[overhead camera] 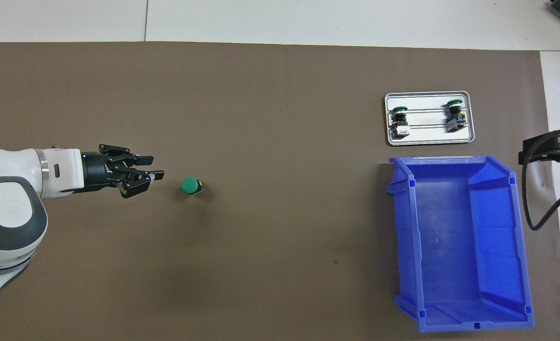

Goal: Place and press button with both arms

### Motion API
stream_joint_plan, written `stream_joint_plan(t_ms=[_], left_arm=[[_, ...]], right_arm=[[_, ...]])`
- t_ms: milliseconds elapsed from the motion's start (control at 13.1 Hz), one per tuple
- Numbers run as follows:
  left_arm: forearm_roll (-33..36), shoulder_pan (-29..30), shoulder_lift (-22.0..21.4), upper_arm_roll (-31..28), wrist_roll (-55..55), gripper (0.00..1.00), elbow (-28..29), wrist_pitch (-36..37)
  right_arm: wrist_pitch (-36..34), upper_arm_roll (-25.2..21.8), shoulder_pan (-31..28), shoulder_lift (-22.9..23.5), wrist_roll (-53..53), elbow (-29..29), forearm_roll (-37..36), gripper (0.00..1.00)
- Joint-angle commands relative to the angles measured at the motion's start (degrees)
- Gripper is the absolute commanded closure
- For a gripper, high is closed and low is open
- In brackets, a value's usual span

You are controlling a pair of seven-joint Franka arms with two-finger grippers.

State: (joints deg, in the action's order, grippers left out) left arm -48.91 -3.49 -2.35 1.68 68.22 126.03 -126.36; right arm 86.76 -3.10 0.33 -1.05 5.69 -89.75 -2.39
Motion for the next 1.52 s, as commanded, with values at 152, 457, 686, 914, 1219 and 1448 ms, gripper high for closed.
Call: stream_joint_plan(t_ms=[152,457,686,914,1219,1448], left_arm=[[15.39,-3.88,2.52,0.07,-15.71,0.58,-5.70,0.32],[26.64,-8.36,3.23,0.07,-26.01,1.00,-7.12,-0.47],[32.73,-11.78,3.49,0.07,-29.80,1.00,-6.25,-1.35],[33.34,-13.37,3.49,0.07,-30.07,1.00,-4.40,-2.31],[38.36,-14.79,3.93,0.16,-30.60,1.00,-1.59,-5.02],[38.36,-16.10,4.72,0.16,-30.95,1.00,-0.70,-6.62]], right_arm=[[1.13,0.11,-0.50,-1.41,-1.47,-1.57,1.16,0.00],[1.13,0.11,-0.59,-1.76,-1.38,-2.27,1.16,0.00],[0.86,0.11,-0.76,-1.76,-1.38,-2.27,1.16,0.00],[0.77,0.11,-0.85,-1.85,-1.12,-2.27,1.16,0.00],[0.77,0.11,-0.68,-1.85,-1.38,-2.18,1.16,0.00],[0.86,0.11,-0.77,-1.85,-1.38,-2.27,1.16,0.00]])
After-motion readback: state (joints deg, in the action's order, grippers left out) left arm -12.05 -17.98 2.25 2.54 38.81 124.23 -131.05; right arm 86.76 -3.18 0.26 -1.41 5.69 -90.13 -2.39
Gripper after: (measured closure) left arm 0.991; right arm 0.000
